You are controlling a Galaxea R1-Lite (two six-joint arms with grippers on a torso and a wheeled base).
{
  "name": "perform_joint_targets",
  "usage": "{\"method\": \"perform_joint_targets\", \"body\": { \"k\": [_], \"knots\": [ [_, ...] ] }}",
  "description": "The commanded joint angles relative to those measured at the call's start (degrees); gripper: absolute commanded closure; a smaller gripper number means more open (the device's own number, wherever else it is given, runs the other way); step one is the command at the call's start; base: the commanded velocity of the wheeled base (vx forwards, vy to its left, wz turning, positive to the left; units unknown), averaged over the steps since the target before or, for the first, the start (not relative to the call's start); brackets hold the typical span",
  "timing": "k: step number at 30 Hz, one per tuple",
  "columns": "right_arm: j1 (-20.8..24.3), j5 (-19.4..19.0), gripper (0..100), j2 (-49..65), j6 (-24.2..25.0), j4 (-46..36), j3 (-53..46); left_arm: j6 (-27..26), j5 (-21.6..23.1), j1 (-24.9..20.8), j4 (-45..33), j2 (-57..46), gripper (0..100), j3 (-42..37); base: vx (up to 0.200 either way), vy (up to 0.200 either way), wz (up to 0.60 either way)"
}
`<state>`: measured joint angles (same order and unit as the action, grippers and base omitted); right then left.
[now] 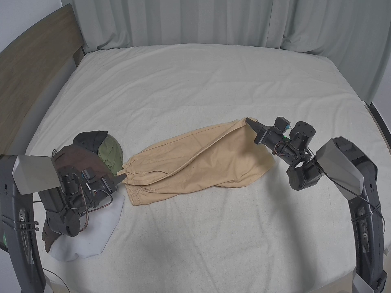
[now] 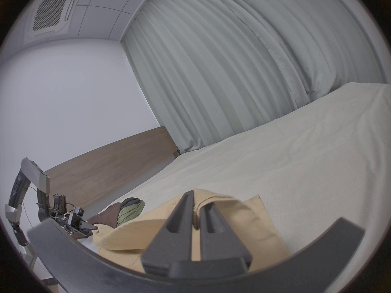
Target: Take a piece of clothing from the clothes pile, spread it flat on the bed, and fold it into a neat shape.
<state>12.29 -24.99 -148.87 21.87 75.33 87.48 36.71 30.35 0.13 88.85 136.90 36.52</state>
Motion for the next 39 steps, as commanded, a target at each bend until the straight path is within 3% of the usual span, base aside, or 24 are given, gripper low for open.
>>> {"method": "perform_joint_targets", "body": {
  "k": [1,5,6,9,25,39],
  "knots": [
    [0.02,0.03,0,-0.45,-0.42,-0.53,0.85,0.12,-0.03,0.04,0.01,0.47,0,0.13,0.000,0.000,0.00],
    [0.10,0.29,0,-0.54,-0.69,-1.41,1.82,5.57,-0.30,0.04,0.01,-0.05,0,1.80,0.000,0.000,0.00],
    [0.19,0.38,0,-0.45,-0.78,-1.41,1.73,8.91,-1.26,0.04,0.01,-0.41,0,2.24,0.000,0.000,0.00],
    [0.37,0.91,0,-0.45,-0.78,-0.97,1.29,11.72,-3.37,0.13,0.01,-0.32,0,3.38,0.000,0.000,0.00],
    [0.63,1.26,0,-0.45,-2.09,0.52,-1.17,11.99,-3.64,0.92,0.01,-0.58,0,3.99,0.000,0.000,0.00],
    [2.21,1.52,0,1.30,-2.09,4.39,-8.99,14.01,-3.37,0.74,-0.08,-9.63,0,1.62,0.000,0.000,0.00]
  ]
}}
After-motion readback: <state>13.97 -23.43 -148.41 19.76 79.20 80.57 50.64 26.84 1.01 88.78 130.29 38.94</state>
